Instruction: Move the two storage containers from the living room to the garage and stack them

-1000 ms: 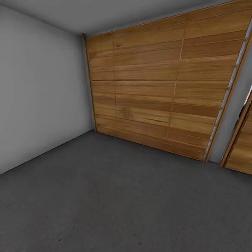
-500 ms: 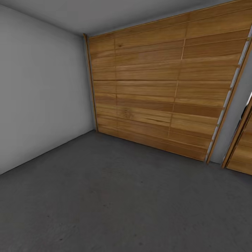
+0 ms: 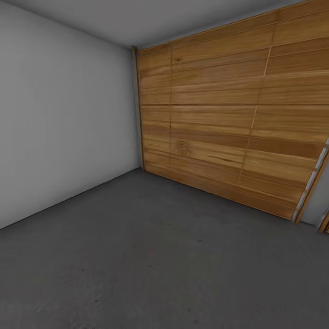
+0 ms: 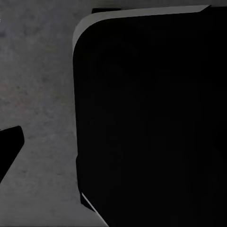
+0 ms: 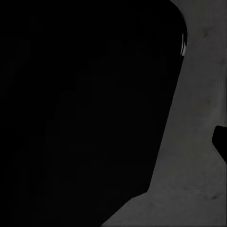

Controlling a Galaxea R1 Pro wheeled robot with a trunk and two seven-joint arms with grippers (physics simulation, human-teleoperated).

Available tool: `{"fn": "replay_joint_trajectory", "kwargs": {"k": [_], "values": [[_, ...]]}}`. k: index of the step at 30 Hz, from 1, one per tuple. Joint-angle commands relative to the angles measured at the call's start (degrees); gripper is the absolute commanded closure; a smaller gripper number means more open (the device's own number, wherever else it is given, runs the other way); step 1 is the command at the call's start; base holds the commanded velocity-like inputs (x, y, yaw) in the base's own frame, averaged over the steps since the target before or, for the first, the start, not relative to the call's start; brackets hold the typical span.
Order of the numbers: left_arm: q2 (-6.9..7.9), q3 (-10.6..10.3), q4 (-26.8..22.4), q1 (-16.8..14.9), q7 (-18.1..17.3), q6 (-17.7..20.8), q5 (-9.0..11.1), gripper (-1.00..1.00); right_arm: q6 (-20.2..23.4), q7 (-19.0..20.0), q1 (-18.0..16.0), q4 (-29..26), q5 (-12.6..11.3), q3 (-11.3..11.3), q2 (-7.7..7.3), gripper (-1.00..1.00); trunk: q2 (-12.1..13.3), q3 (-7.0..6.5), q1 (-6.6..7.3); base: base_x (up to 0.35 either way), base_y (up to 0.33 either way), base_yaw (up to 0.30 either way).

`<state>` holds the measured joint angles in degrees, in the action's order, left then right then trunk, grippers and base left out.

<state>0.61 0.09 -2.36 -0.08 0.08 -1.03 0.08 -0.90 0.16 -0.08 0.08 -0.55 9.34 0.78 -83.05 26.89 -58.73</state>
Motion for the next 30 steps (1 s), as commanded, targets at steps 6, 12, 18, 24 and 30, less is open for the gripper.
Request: {"fn": "replay_joint_trajectory", "kwargs": {"k": [6,12,18,24,30], "values": [[0.0,-0.03,-0.02,-0.01,0.01,-0.11,0.01,-1.0,-0.13,0.02,-0.01,0.01,-0.06,2.25,0.0,-1.0,-0.02,0.04,0.0,0.0,0.0,0.275],[0.0,-0.01,-0.02,-0.01,0.01,-0.11,0.01,-1.0,-0.15,0.02,-0.01,0.01,-0.06,19.04,0.01,-1.0,-0.02,0.04,0.0,0.0,0.0,0.275],[0.0,-0.02,-0.02,-0.01,0.01,-0.11,0.01,-1.0,-0.15,0.02,-0.01,0.01,-0.06,19.04,0.01,-1.0,-0.02,0.04,0.0,0.0,0.0,0.275],[0.0,0.0,-0.02,-0.01,0.01,-0.11,0.01,-1.0,-0.15,0.02,-0.01,0.01,-0.06,19.05,0.01,-1.0,-0.02,0.04,0.0,0.0,0.0,0.275],[0.0,0.0,-0.02,-0.01,0.01,-0.11,0.01,-1.0,-0.15,0.02,-0.01,0.01,-0.06,19.05,0.01,-1.0,-0.02,0.04,0.0,0.0,0.0,0.275]]}}
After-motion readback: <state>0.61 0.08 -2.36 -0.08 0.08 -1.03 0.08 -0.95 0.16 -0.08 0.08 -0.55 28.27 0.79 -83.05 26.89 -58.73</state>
